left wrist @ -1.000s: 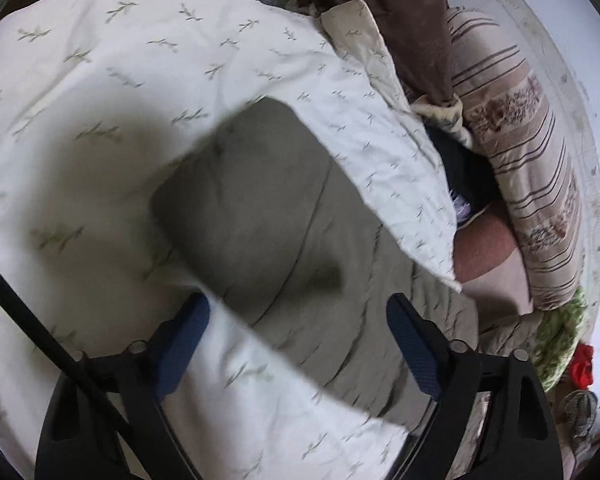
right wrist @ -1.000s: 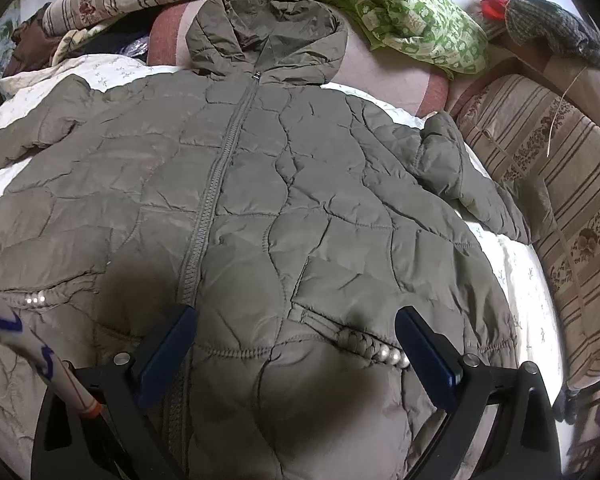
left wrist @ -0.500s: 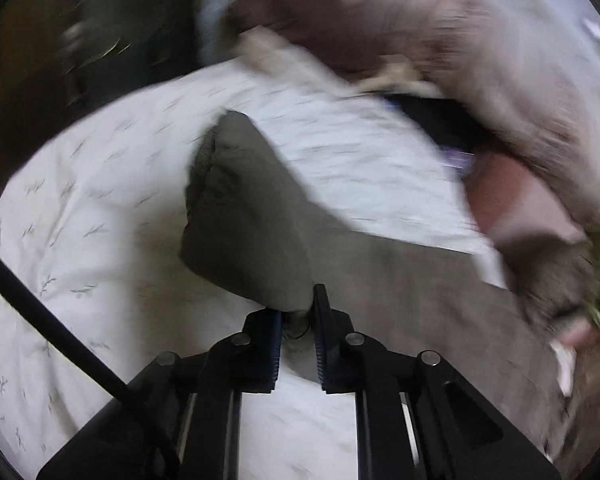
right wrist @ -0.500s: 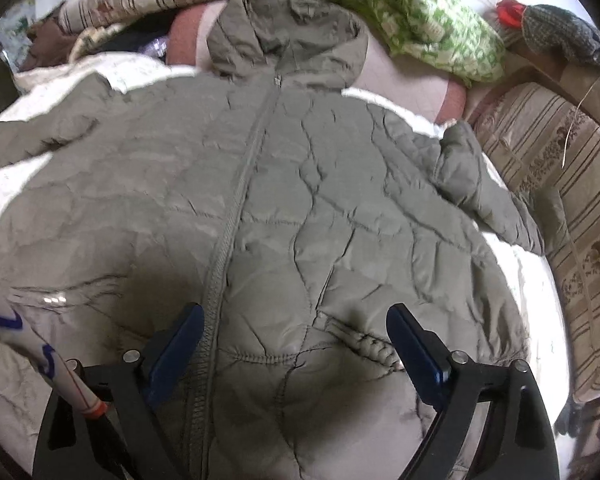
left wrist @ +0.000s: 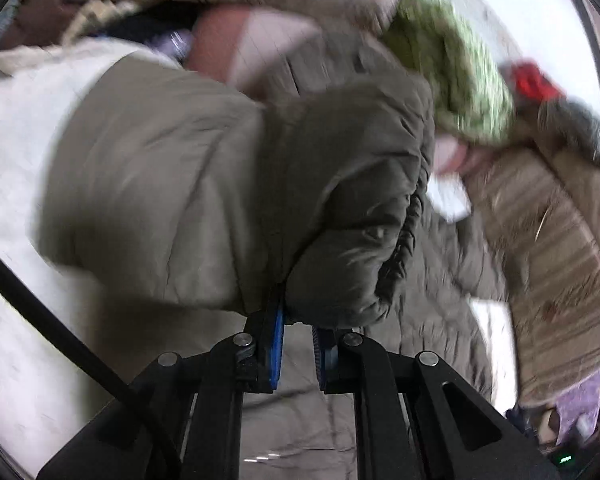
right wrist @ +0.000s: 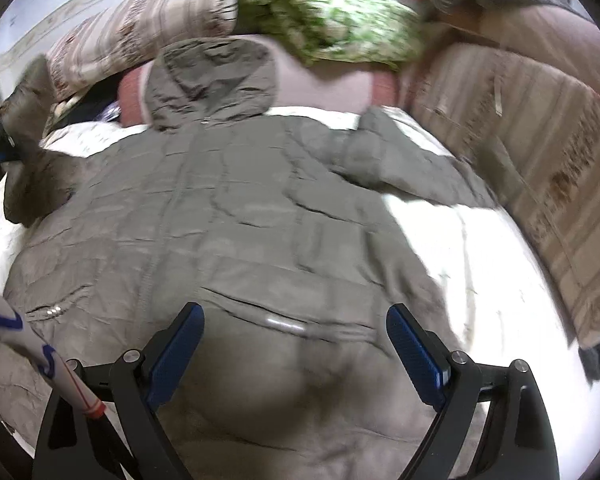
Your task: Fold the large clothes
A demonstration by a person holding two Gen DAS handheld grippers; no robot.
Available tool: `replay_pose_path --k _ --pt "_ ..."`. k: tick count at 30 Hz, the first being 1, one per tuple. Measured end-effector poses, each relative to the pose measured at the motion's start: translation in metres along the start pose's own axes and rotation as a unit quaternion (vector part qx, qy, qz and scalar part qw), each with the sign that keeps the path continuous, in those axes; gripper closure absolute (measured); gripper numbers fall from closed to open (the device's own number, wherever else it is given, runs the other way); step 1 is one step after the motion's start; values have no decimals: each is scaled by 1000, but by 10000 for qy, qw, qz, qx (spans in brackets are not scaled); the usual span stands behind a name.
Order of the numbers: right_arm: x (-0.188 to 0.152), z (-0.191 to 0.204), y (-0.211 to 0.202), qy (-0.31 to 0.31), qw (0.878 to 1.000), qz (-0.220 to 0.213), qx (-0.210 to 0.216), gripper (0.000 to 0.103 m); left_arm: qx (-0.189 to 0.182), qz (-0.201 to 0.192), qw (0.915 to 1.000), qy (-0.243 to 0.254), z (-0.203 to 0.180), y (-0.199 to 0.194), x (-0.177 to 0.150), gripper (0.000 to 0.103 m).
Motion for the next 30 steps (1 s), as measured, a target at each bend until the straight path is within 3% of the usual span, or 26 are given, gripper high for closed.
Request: replay_pose_path --k 5,8,9,11,15,18,20,24,30 --pt "-9 -38 2 362 9992 174 -68 8 438 550 9975 -78 -3 56 -41 85" --pt "-9 -48 3 529 9984 203 -19 8 370 494 9981 -14 -5 36 -44 73" --pt "-9 -50 3 576 9981 196 15 8 215 442 9988 -15 -11 22 -46 63" --pt "-6 -49 3 628 9978 175 136 7 33 94 9999 49 -22 -11 -48 51" --pt "5 -29 10 750 9940 258 756 7 467 -793 9949 401 -34 -76 -64 34" --pt "18 -3 22 703 9899 297 1191 7 1071 -1215 9852 558 -25 -109 -80 32" --pt "31 18 32 596 9880 263 1398 7 1365 -1292 9807 539 -14 -119 -89 32" --pt "63 59 58 323 9861 241 1611 7 1512 -1197 9809 241 9 -125 -99 32" --pt "83 118 122 237 9767 922 1925 7 1609 -1176 9799 3 33 -134 -108 32"
Point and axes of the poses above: each gripper's, at about its wrist camera, not at the fingertips, and y roughly the way its jaws point, z to its left, x to its top, the point moved 5 cm from there along y, roughly the way its jaws point, and after that the axes turned 3 degrees about -y, right-handed, at the moved point
